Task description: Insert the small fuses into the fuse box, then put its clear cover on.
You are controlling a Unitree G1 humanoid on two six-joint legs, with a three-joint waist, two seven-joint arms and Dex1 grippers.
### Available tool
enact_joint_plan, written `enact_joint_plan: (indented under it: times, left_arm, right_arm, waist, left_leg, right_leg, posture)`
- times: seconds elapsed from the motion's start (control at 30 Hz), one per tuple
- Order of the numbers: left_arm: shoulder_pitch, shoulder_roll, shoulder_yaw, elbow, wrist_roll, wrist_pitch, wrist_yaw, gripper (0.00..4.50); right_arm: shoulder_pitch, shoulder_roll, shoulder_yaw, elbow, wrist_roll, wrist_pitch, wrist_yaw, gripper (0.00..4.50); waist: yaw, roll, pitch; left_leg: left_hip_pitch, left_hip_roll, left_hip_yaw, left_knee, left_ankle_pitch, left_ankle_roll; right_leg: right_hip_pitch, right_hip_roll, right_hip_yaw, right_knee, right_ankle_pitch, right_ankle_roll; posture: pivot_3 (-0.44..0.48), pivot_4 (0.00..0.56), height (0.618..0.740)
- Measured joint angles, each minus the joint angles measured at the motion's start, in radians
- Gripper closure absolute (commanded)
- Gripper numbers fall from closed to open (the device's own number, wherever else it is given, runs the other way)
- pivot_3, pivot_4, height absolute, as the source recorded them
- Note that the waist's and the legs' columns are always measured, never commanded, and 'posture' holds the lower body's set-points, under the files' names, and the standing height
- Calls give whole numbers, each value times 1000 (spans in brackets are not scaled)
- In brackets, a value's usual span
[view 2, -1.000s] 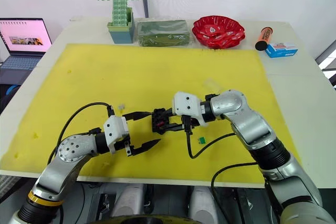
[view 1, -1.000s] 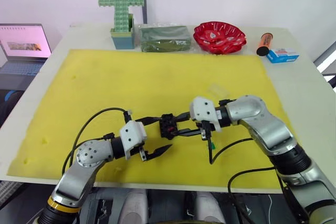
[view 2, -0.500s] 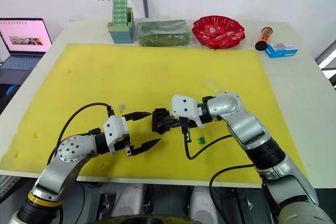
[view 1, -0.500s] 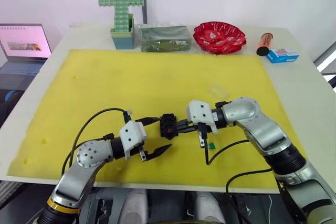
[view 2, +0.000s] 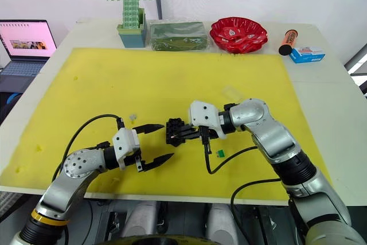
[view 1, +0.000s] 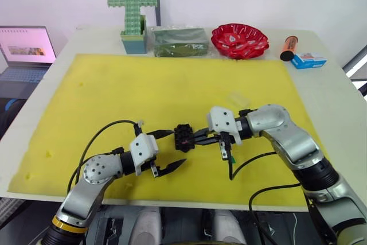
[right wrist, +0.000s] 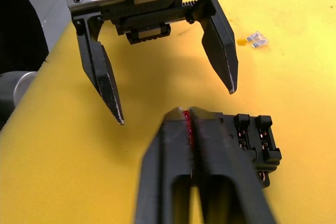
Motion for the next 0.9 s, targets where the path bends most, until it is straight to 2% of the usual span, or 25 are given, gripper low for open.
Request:
enact_joint_plan:
  times: [0.07, 0.43, 0.57, 0.67, 0.9]
  left_arm:
    - [0, 0, 0, 0, 0, -3, 0, 0]
    - [7, 0, 0, 17, 0, -25, -1, 0]
    - [13, 0, 0, 22, 1, -27, -1, 0]
    - [13, -3, 0, 33, 3, -42, -1, 0]
    - [13, -4, 0, 53, 4, -63, -2, 0]
  right_arm:
    - [0, 0, 0, 0, -8, -12, -4, 2426]
    - [-6, 20, 33, 59, -84, -88, -15, 2426]
    - [-6, 27, 38, 67, -95, -117, -16, 3342]
    - [-6, 30, 39, 81, -106, -129, -16, 4470]
    - [-6, 32, 38, 81, -104, -138, -11, 4470]
  waist:
    - [0, 0, 0]
    - [0, 0, 0]
    - [0, 0, 0]
    - [0, 0, 0]
    - [0, 0, 0]
  left_leg:
    - [0, 0, 0, 0, 0, 0]
    - [0, 0, 0, 0, 0, 0]
    - [0, 0, 0, 0, 0, 0]
    - [0, 0, 0, 0, 0, 0]
    - [0, 0, 0, 0, 0, 0]
  right_leg:
    - [0, 0, 0, 0, 0, 0]
    - [0, 0, 0, 0, 0, 0]
    - [0, 0, 0, 0, 0, 0]
    - [0, 0, 0, 0, 0, 0]
    - [0, 0, 0, 0, 0, 0]
  posture:
    - [0, 150, 740]
    - [0, 150, 740]
    - [0, 150, 740]
    - [0, 150, 740]
    - [0, 150, 740]
